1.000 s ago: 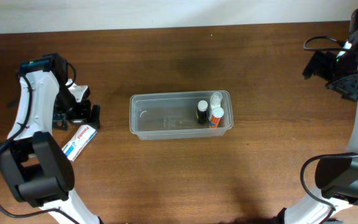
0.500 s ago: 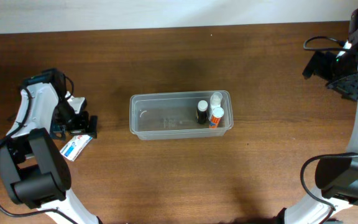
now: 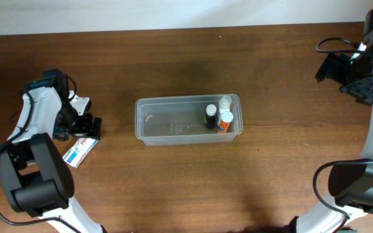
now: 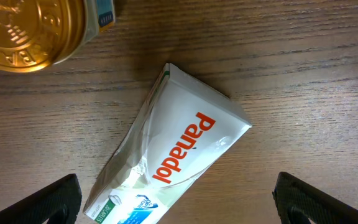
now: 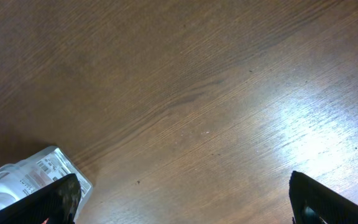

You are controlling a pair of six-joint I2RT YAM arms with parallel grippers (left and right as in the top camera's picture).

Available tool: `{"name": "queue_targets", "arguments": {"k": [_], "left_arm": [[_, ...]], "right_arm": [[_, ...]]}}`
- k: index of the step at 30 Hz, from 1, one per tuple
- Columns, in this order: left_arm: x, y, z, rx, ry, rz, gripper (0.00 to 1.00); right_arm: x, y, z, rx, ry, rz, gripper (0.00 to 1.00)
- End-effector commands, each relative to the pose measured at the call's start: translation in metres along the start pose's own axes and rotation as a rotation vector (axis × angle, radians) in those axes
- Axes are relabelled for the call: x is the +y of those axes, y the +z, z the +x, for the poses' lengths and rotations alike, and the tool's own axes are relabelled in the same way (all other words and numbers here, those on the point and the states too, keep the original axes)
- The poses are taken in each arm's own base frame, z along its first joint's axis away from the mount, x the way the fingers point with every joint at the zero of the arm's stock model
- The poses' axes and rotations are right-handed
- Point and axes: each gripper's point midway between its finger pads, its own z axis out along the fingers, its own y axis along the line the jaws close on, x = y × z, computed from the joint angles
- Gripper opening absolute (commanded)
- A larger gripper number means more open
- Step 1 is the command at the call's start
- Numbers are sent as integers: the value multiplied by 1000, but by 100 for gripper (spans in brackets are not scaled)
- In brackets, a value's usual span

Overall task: Pack container
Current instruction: 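Lower left gripper onto the Panadol box and close on it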

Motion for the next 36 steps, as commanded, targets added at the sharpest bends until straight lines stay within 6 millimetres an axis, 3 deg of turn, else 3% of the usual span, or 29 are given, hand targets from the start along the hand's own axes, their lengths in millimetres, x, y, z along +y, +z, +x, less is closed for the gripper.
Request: {"name": "queue_targets", "arguments": {"k": [1, 8, 16, 24, 30, 36], "left_arm": [[0, 11, 5, 35, 21, 8, 99], [-2, 28, 12, 46, 21, 7, 99], [-2, 32, 11, 39, 20, 9, 99], [-8, 47, 25, 73, 20, 25, 99], [-13, 48, 17, 39, -50, 56, 89], [-26, 47, 6, -9, -75, 136, 65]], "right_arm": [[-1, -10, -2, -31, 13, -1, 98], [-1, -10, -2, -31, 13, -1, 98], [-1, -10, -2, -31, 13, -1, 98], [-1, -10, -2, -31, 13, -1, 98], [-1, -10, -2, -31, 13, -1, 98], [-1, -10, -2, -31, 12, -1, 98]]}}
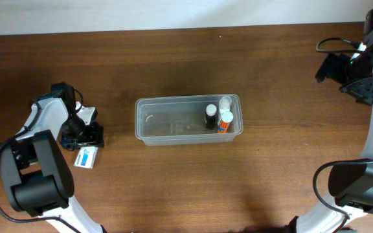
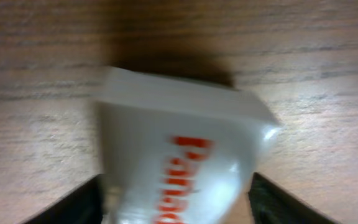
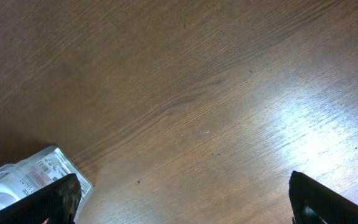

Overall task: Pack container
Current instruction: 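Lower left gripper onto the Panadol box and close on it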

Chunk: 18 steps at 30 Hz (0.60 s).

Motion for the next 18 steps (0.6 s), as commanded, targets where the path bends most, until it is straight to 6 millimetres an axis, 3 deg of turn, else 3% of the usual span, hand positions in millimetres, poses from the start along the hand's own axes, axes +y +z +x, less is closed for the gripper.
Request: {"name": "queue_targets", "arguments": {"k": [1, 11, 18], "left_arm": [[-12, 6, -2, -2, -27, 71, 63], [-12, 3, -8, -20, -56, 69, 62], [-34, -24, -25, -61, -55, 184, 61]], "right_arm": [[-1, -10, -2, -31, 13, -1, 98], [-1, -10, -2, -31, 13, -1, 98], [-1, -10, -2, -31, 13, -1, 98]]}}
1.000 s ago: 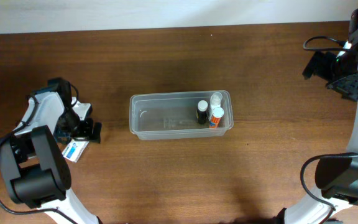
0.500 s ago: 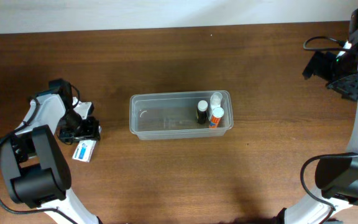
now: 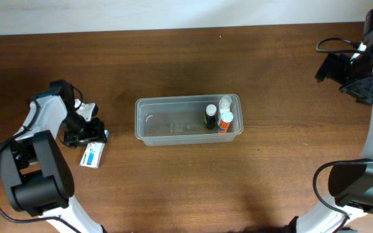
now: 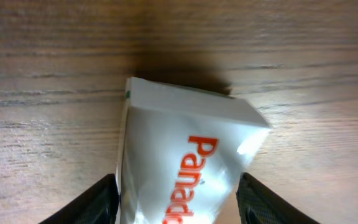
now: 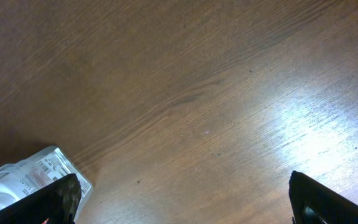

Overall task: Pack container
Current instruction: 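Lower left gripper onto the Panadol box and close on it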

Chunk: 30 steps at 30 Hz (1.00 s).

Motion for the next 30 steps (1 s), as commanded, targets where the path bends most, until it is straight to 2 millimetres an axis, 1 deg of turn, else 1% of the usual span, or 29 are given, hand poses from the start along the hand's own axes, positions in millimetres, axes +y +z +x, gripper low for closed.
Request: {"name": "queue_targets", "arguments": {"k": [1, 3, 7, 11, 13, 15, 17, 19, 23, 27, 30], "left_arm": [[-25, -16, -20, -45, 8, 107, 60], [-40, -29, -25, -56, 30, 143, 60], [-66, -56, -38, -81, 100, 141, 60], [-91, -81, -51, -123, 181, 99, 60], [-98, -88, -55, -135, 213, 58, 61], [-94, -90, -53, -121, 230, -20, 62], [-87, -89, -45, -84, 233, -80, 62], [-85, -89, -36, -46, 223, -78, 62], [-74, -95, -17, 17, 186, -73, 61], [-68, -109, -12, -9, 181, -86, 61], [-70, -118, -12, -51, 239, -94, 58]], "right_arm": [[-1, -10, -2, -31, 13, -1, 98], [-1, -10, -2, -31, 13, -1, 98], [-1, -10, -2, -31, 13, -1, 98], [-1, -10, -2, -31, 13, -1, 98], [-1, -10, -2, -31, 13, -1, 98], [-1, -10, -2, -31, 13, -1, 98], [-1, -10, -2, -31, 13, -1, 98], [-1, -10, -2, -31, 13, -1, 98], [-1, -10, -2, -31, 13, -1, 98], [-1, -10, -2, -31, 13, -1, 98], [-1, -10, -2, -31, 13, -1, 98]]}}
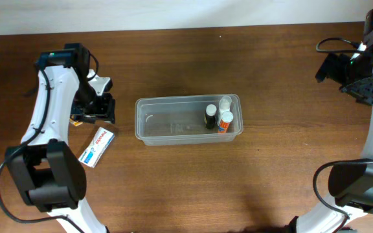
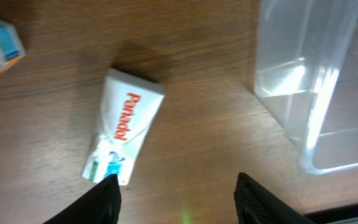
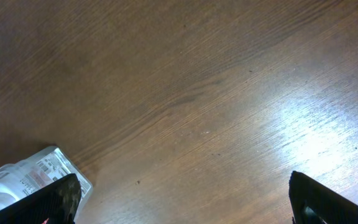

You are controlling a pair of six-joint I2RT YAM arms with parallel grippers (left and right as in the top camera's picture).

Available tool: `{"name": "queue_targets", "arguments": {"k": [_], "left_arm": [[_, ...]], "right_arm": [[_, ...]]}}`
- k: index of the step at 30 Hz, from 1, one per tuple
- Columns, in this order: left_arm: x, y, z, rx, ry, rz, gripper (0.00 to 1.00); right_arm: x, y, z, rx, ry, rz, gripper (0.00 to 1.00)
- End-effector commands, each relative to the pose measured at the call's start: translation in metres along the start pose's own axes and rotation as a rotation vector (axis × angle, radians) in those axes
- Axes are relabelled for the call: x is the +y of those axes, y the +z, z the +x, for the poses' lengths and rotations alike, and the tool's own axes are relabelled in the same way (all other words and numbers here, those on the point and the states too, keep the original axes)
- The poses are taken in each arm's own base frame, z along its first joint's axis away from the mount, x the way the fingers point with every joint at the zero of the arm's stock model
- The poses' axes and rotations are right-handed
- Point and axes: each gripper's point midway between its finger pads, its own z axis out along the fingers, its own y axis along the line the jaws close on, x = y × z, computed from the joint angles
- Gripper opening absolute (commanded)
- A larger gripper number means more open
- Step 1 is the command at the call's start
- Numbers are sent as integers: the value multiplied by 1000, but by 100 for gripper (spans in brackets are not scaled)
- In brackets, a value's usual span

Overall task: Pack container
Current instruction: 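Lower left gripper onto the Panadol box and close on it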

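A white Panadol box (image 1: pixel 97 147) lies flat on the table, left of the clear plastic container (image 1: pixel 146 122); the left wrist view shows the Panadol box (image 2: pixel 124 134) beside the container's end wall (image 2: pixel 316 93). Inside the container, at its right end, stand a black bottle (image 1: pixel 210 116), an orange-capped one (image 1: pixel 225 121) and a white one (image 1: pixel 225 102). My left gripper (image 1: pixel 97 107) hovers above the table behind the box, open and holding nothing (image 2: pixel 179 208). My right gripper (image 1: pixel 353 79) is open far to the right (image 3: pixel 185 208).
A small blue box with a gold-lidded item sits by the left gripper, mostly hidden under it from overhead. The right wrist view shows one corner of the container (image 3: pixel 39 177). The table's back edge (image 1: pixel 186 27) meets a white wall.
My left gripper was low with its fingers on either side of the Panadol box; now it is higher and further back, with the box lying on the table. The right arm has not moved.
My left gripper stood open over the slanted Panadol box. Then it was down at the box, which had turned and shifted right. Its fingers straddled the box after that. Now the gripper is up and away, and the box lies nearer the container.
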Motion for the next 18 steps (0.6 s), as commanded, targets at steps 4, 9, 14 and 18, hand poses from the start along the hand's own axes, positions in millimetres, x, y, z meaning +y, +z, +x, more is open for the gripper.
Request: {"name": "queue_targets", "arguments": {"k": [4, 9, 14, 18], "left_arm": [[3, -14, 7, -55, 105, -65, 58], [8, 15, 19, 3, 97, -71, 58], [9, 47, 31, 48, 94, -56, 59], [10, 65, 37, 60, 98, -55, 59]], "right_arm": [[-1, -10, -2, -31, 13, -1, 98], [-1, -10, -2, -31, 13, -1, 98], [-1, -10, -2, -31, 13, -1, 99], [-1, -10, -2, -31, 13, -1, 98]]}}
